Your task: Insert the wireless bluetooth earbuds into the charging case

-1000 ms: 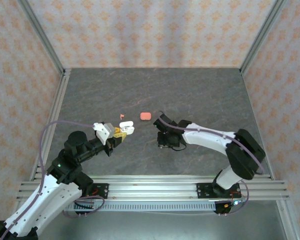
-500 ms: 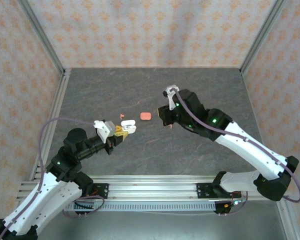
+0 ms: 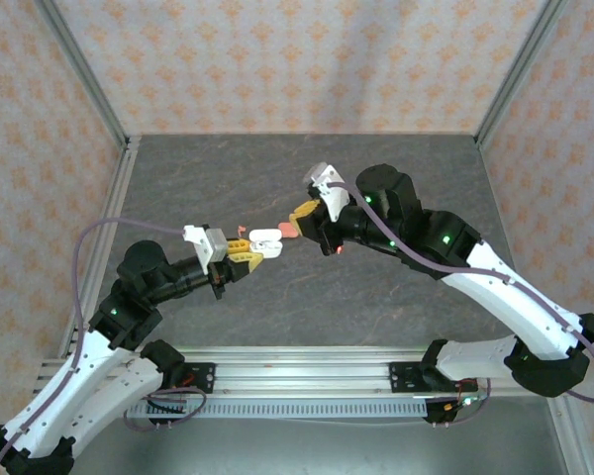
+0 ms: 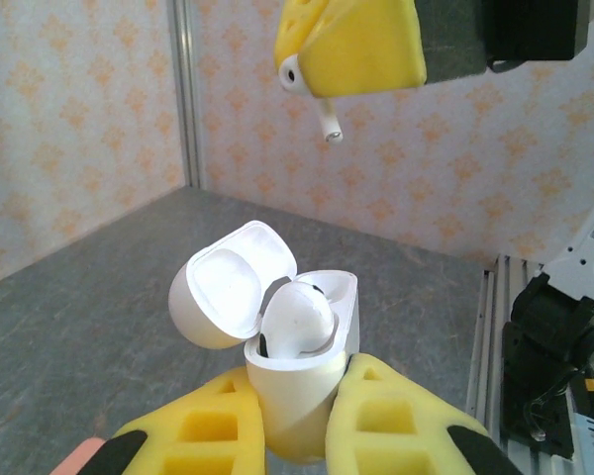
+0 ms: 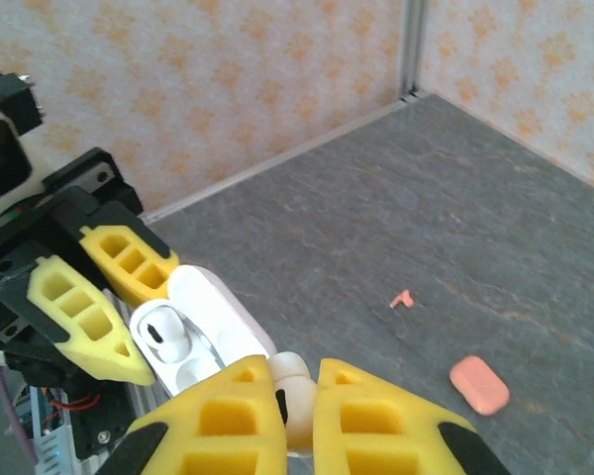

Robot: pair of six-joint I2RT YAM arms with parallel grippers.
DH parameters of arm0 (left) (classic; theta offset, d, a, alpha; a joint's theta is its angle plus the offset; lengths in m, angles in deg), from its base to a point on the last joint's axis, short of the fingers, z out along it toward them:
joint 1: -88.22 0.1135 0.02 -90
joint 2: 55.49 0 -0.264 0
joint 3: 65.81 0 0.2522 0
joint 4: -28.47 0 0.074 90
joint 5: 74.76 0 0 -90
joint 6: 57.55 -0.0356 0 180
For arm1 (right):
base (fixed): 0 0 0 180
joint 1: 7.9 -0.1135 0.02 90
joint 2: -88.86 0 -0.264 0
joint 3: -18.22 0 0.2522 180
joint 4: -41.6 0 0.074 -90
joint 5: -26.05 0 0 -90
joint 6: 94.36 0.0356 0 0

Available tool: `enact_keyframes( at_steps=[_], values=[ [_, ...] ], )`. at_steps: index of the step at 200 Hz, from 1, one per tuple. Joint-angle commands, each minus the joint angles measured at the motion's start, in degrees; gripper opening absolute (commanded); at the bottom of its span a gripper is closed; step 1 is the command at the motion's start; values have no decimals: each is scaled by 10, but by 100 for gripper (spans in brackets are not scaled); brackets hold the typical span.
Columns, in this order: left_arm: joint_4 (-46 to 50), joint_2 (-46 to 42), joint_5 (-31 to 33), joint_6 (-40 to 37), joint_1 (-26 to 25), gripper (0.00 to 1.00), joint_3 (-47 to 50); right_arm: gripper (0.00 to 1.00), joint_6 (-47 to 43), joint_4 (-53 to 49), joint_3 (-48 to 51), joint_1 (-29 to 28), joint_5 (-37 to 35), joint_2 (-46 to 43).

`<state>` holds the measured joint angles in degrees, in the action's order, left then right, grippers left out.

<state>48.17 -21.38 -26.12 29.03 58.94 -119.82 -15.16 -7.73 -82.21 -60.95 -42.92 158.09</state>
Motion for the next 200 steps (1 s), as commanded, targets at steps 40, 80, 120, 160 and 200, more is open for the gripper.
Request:
enact_keyframes(
  at_steps=[40,80,120,160,200],
  values=[
    [-70,23,-25,25,-19,0,-30,11,-11,79,40,-4,64,-11],
    [-49,34,-16,21,-23,0,-38,11,-20,80,60,-4,71,-11],
    [-58,34,-7,29,-24,0,-35,11,-18,103,93,-4,70,-38],
    [-73,41,0,39,-24,0,-30,10,-18,108,104,-4,68,-45],
    [-77,45,0,41,-24,0,-30,10,-15,115,121,-4,69,-50]
  ],
)
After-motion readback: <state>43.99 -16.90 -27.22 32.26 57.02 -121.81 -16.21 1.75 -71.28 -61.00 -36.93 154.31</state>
